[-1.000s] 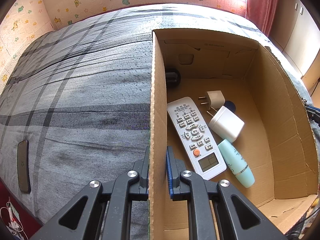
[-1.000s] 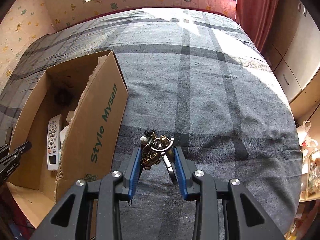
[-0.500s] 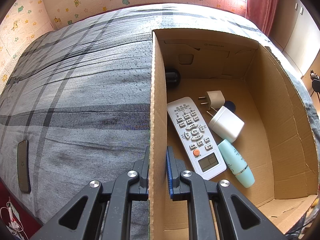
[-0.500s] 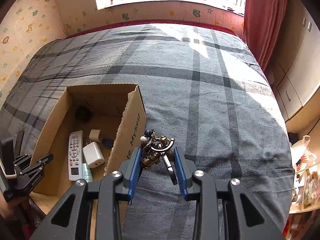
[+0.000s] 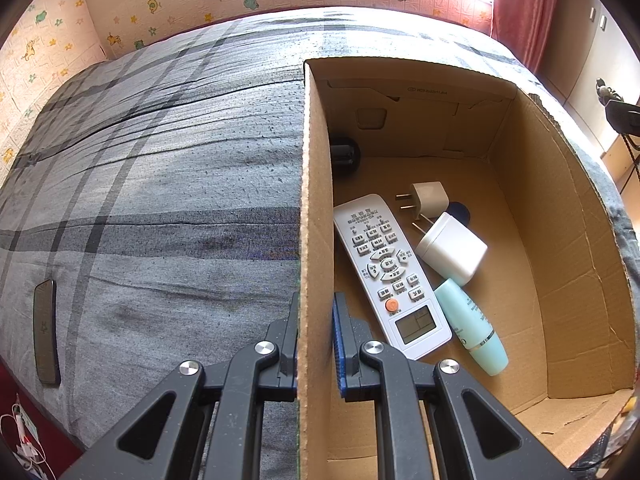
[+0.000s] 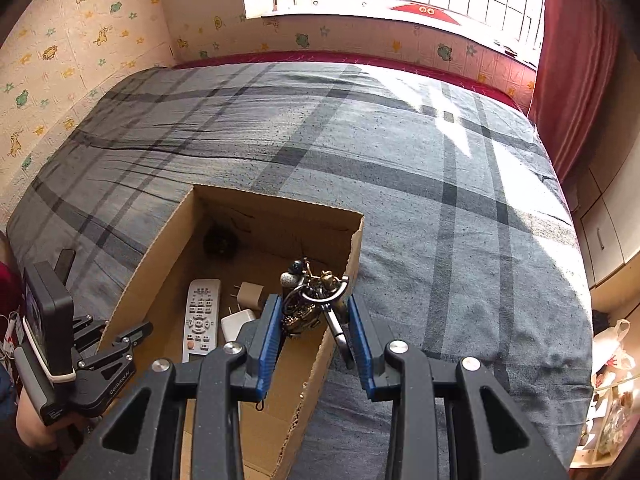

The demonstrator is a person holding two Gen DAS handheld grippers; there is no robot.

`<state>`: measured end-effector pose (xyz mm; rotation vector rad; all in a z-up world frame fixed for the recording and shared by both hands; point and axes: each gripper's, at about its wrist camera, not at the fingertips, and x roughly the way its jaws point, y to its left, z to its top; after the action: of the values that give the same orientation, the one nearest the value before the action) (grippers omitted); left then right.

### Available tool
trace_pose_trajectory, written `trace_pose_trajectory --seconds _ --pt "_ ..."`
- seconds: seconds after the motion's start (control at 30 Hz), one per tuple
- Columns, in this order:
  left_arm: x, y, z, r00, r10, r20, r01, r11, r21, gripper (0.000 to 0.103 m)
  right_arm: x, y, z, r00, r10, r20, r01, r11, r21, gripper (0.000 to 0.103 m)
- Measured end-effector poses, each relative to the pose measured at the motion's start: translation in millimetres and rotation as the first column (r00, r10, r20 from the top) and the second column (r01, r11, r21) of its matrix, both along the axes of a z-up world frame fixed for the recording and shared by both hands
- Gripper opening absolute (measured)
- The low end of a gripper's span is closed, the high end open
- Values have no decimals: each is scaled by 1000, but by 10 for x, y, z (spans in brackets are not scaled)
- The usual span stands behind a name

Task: Organize rigid objects
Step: 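Lift the keys with the right gripper and carry them over the box, then open the right gripper to drop the keys beside the chargers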

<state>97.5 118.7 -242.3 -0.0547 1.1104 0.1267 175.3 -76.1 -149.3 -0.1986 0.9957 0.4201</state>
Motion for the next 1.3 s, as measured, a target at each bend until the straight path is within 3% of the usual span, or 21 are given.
trace_pose_trajectory --seconds 0.53,1.3 --pt "-3 9 -4 1000 -2 0 2 1000 0 13 131 656 -413 988 120 -95 -123 992 -22 35" --pt "-5 12 -7 1000 -2 0 2 1000 0 13 386 1002 -1201 965 97 -244 -140 977 -164 35"
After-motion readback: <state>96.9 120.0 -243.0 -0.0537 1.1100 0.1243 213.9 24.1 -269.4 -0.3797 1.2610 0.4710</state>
